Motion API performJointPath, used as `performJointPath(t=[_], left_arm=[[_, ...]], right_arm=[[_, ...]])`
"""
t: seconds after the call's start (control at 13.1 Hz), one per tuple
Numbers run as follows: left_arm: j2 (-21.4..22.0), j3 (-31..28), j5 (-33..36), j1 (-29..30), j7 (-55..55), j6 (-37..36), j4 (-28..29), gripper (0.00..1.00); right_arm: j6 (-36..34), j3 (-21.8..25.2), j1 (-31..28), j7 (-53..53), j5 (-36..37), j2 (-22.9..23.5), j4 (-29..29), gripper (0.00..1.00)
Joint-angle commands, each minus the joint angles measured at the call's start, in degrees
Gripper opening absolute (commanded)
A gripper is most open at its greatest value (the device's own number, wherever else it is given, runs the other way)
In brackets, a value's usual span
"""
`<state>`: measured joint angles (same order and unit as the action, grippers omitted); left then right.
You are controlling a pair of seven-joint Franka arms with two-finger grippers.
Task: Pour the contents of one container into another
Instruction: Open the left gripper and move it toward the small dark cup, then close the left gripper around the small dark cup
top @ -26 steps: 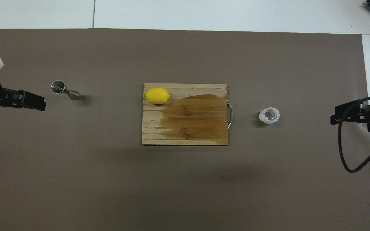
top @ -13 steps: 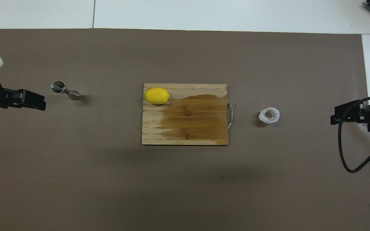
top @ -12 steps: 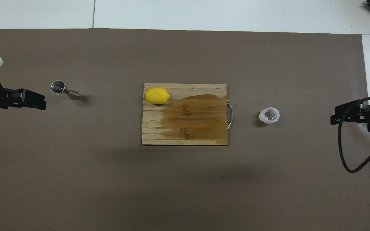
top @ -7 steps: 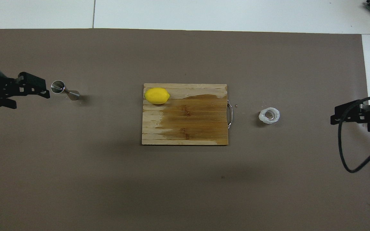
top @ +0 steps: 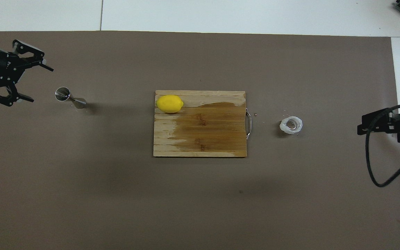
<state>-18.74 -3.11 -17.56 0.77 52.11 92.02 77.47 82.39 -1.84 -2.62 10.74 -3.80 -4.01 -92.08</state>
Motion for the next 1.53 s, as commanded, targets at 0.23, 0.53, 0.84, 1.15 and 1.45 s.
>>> performJointPath(t=[0.23,0.53,0.84,1.15,1.45], left_arm=[[-11.5,-0.1,-6.9,5.4,16.0,0.5,-7.2,1.0],[-17.6,0.6,-12.9,9.2,20.1,6.0,-8.7,1.0],[-17.6,0.2,-20.4,11.4,21.5,9.7,0.5,1.0],[-12.6,0.3,-27.3,11.3,20.1,17.3,15.7,1.0],[-9.7,0.3,-35.5,11.6,12.4,19.1,22.9,1.0]], right_arm=[[0.7,-0.1,-0.7,-1.6,-1.4,-0.8,-0.7,1.0],[0.7,-0.1,-0.7,-1.6,-1.4,-0.8,-0.7,1.0],[0.7,-0.1,-0.7,-1.6,-1.4,-0.8,-0.7,1.0],[0.7,-0.1,-0.7,-1.6,-1.4,-0.8,-0.7,1.0],[0.7,-0.1,-0.7,-1.6,-1.4,-0.8,-0.7,1.0]])
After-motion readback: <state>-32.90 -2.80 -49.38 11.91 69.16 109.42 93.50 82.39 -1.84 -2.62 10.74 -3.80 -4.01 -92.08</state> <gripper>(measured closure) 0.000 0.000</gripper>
